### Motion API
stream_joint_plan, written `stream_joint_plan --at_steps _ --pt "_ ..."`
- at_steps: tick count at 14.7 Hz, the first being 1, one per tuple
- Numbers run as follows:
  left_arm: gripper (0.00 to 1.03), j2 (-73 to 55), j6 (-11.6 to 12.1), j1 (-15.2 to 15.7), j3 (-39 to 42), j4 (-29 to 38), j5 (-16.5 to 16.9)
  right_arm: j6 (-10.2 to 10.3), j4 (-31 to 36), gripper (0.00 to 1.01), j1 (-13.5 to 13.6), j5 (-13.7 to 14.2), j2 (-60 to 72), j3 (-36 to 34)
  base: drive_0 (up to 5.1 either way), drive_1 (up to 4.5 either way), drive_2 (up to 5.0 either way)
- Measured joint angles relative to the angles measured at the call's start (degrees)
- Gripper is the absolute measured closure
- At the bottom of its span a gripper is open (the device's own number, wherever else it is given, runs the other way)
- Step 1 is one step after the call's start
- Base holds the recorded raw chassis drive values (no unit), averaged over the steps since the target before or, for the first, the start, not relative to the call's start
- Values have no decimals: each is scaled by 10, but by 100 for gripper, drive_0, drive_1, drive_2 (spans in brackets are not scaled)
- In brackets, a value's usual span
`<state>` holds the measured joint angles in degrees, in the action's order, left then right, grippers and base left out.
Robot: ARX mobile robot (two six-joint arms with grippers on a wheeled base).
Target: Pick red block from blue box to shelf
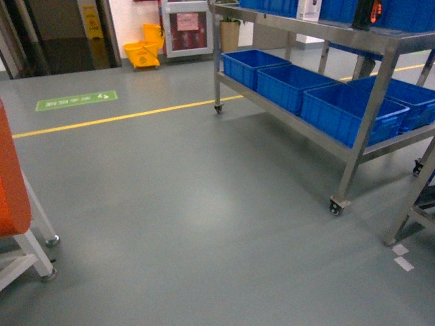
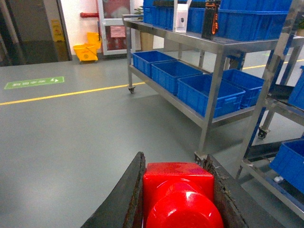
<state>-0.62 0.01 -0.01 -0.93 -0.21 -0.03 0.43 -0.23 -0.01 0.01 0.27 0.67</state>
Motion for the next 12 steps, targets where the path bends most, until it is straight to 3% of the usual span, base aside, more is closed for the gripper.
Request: stream_joint_plan --at_steps 12 --pt "5 0 0 0 0 0 0 0 0 74 0 0 0 0 -153 -153 -153"
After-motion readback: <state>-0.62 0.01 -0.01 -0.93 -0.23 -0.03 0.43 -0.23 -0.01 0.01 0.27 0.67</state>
